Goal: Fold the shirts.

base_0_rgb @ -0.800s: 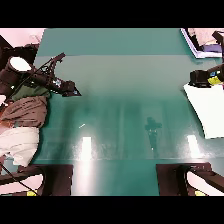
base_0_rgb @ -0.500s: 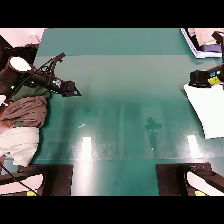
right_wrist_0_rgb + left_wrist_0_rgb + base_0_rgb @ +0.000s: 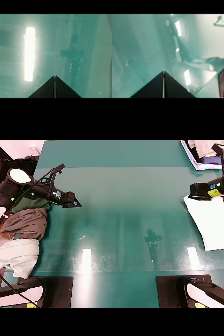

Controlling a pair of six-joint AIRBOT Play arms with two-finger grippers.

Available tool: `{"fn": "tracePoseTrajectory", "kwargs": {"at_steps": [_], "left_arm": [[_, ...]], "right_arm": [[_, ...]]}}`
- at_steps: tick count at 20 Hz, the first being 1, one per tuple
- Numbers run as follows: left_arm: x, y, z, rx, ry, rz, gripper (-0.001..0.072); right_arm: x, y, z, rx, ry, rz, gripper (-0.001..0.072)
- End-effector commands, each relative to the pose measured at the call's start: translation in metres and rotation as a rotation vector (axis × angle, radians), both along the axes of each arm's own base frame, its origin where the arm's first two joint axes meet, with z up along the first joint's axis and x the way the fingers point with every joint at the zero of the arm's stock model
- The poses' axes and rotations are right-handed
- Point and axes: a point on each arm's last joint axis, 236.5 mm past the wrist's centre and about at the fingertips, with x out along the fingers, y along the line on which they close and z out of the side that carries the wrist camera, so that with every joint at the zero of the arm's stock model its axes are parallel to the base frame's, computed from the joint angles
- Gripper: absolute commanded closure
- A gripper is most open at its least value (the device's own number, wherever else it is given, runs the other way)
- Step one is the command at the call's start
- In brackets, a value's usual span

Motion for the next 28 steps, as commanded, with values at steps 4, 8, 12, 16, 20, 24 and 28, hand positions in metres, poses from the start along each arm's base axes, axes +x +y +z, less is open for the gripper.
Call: {"fn": "tracePoseTrajectory", "kwargs": {"at_steps": [4, 8, 12, 16, 20, 24, 28], "left_arm": [[0.069, 0.089, -0.005, 0.326, -0.244, 0.183, 0.0003], [0.111, 0.213, 0.019, 0.587, -0.381, 0.465, 0.0002], [0.111, 0.278, -0.019, 0.67, -0.295, 0.544, 0.0002], [0.11, 0.292, -0.068, 0.683, -0.193, 0.536, 0.0004], [0.11, 0.292, -0.084, 0.681, -0.164, 0.532, 0.0235], [0.113, 0.284, -0.058, 0.64, -0.144, 0.535, 0.0683], [0.133, 0.233, 0.087, 0.494, -0.41, 0.437, 0.0684]], "right_arm": [[-0.001, 0.001, 0.0, 0.001, 0.003, 0.002, 0.0695], [-0.001, 0.001, 0.0, 0.001, 0.002, 0.002, 0.0696], [-0.001, 0.001, 0.0, 0.001, 0.003, 0.001, 0.0696], [-0.001, 0.001, 0.0, 0.001, 0.003, 0.001, 0.0696], [-0.001, 0.001, 0.0, 0.001, 0.003, 0.001, 0.0696], [0.002, 0.001, 0.001, 0.001, -0.009, -0.001, 0.0696], [0.008, 0.002, 0.008, 0.009, -0.043, -0.001, 0.0696]]}}
